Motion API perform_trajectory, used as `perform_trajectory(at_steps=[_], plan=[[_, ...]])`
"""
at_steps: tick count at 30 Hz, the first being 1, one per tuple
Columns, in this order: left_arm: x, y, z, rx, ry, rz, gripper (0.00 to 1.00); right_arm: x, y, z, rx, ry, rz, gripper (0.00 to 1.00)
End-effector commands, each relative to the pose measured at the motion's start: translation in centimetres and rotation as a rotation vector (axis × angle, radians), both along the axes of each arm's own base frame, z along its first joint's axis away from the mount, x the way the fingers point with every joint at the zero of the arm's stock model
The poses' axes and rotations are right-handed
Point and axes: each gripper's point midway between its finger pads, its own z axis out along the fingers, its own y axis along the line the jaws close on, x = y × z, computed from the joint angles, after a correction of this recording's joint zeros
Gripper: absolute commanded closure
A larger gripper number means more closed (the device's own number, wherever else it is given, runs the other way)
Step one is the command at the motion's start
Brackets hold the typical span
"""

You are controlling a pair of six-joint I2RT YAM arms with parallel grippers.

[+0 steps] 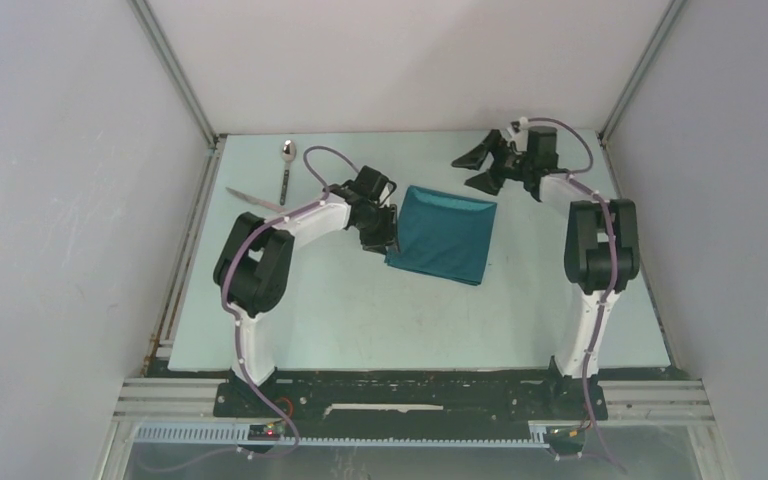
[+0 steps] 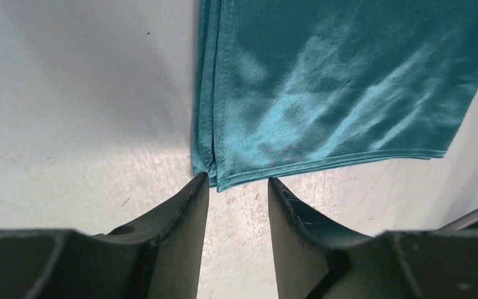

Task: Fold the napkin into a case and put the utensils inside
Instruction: Smooth out the square-folded napkin at the center of the board.

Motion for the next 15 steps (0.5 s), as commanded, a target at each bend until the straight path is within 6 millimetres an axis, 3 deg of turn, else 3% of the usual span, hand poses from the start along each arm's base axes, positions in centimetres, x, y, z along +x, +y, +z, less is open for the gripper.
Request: perform_trajectory(at_steps=[1, 7, 15], plan=[[1.5, -1.7, 2.0, -0.081, -0.033, -0.003, 0.54, -1.5, -2.8, -1.6, -0.035, -0.011, 0.023, 0.07], [1.9, -1.0, -0.5, -0.011, -0.005, 0.014, 0.62, -0.9, -3.2, -4.5, 0.005, 0.026, 0.017, 0.07], [0.6, 0.3, -3.3, 0.052, 0.049, 0.021, 0.68, 0.2, -2.9, -7.0, 0.060, 0.028, 0.003, 0.08]])
